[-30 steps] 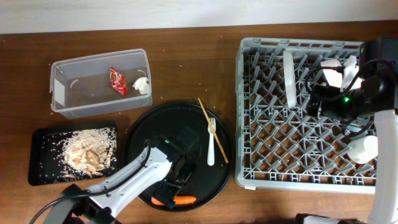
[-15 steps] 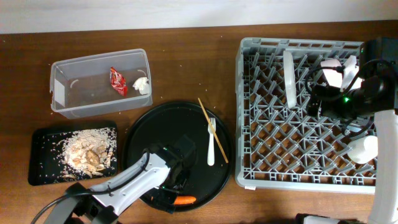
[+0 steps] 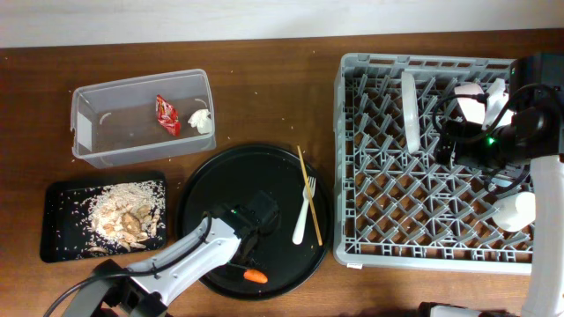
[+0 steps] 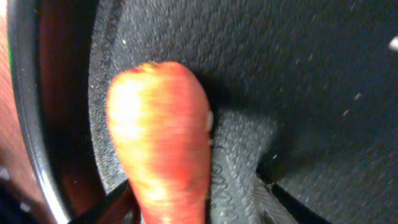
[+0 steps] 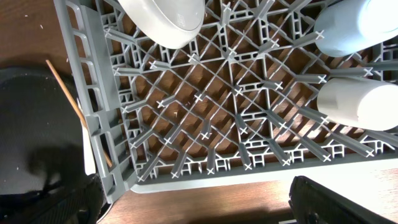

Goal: Sort waste into correct bins and load items into the dishwasher rack
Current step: 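Reach left gripper to the carrot on the round tray and grasp it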

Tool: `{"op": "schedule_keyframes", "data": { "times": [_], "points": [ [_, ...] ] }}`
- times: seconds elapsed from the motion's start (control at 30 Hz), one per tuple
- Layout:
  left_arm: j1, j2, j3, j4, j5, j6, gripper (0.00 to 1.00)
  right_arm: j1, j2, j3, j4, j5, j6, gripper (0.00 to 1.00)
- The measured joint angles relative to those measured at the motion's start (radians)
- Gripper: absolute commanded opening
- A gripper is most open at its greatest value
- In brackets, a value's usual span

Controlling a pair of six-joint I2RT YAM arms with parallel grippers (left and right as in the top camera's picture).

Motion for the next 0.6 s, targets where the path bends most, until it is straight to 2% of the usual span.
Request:
{"op": "schedule_keyframes", "data": {
  "times": [0.07,0.17,0.47,0.6],
  "points": [
    [0.0,0.0,0.0,0.0,-0.036,-0.001,0.44,0.0,0.0,0.0,0.0,0.0,-0.001,0.98],
    [0.0,0.0,0.0,0.0,-0.067,0.007,0.32,0.0,0.0,0.0,0.0,0.0,-0.001,0.98],
    [0.0,0.0,0.0,0.0,-0.082,0.046,0.18,0.0,0.0,0.0,0.0,0.0,-0.001,0.98],
    [0.0,0.0,0.0,0.0,-0.11,0.135,0.14,0.0,0.0,0.0,0.0,0.0,-0.001,0.98]
  ]
}}
